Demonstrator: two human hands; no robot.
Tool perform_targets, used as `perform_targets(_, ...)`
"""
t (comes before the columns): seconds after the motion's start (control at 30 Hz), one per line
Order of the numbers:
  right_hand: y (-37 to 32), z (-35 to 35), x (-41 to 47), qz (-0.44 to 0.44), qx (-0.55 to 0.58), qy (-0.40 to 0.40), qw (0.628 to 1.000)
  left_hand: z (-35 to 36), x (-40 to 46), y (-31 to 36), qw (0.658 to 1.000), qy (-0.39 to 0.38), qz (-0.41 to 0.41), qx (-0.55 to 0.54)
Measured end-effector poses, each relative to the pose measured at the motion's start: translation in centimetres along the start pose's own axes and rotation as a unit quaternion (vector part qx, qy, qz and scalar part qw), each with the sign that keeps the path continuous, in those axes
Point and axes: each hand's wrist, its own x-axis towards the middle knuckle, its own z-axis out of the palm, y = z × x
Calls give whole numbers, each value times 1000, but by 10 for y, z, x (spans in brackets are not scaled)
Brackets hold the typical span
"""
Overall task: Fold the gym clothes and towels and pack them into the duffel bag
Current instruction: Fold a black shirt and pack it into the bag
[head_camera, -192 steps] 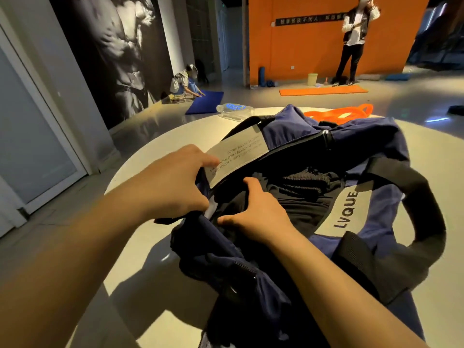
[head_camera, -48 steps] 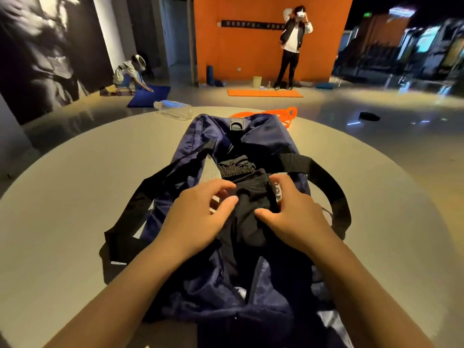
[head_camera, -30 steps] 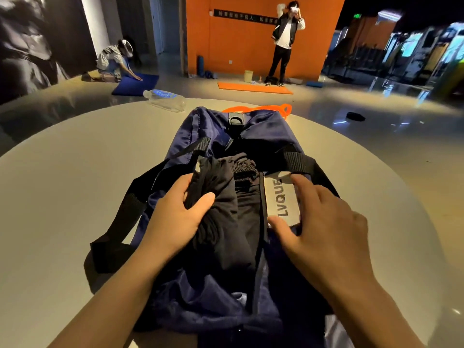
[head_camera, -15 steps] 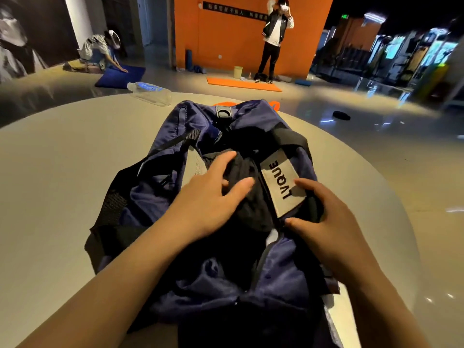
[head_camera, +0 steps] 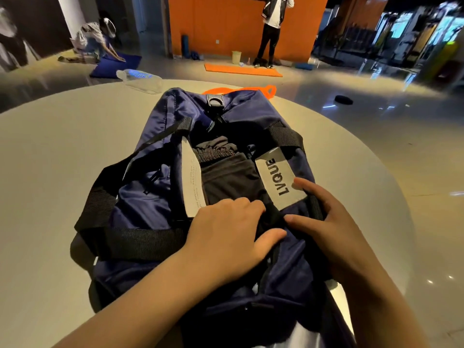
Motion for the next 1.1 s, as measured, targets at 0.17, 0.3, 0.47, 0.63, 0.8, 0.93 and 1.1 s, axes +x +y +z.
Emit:
perform_targets(0.17, 3, -4, -3, 13, 62, -8, 998, -8, 2, -6, 995, 17, -25, -96)
perform_targets(0.3, 5, -4, -1, 23, 64, 12, 998, -29, -4, -28, 948, 45, -22, -313)
perform_targets(0.47, 8, 5, -5, 22, 77, 7, 997, -22, 6, -16, 970, -137, 52, -194)
perform_targets(0.63, 10, 1, -3, 37, 121, 9, 992, -28, -1, -27, 957, -196, 91, -192)
perform_targets(0.8, 1, -7, 6, 48, 171, 19, 984, -10, 15, -24, 986, -117, 64, -104)
perform_targets(0.93, -22, -44, 10, 12, 185, 38, 982, 12, 18, -18, 974, -219, 39, 29)
perform_targets(1.1, -37, -66, 9, 10, 170, 68, 983, 9, 23, -17, 971, -231, 55, 13)
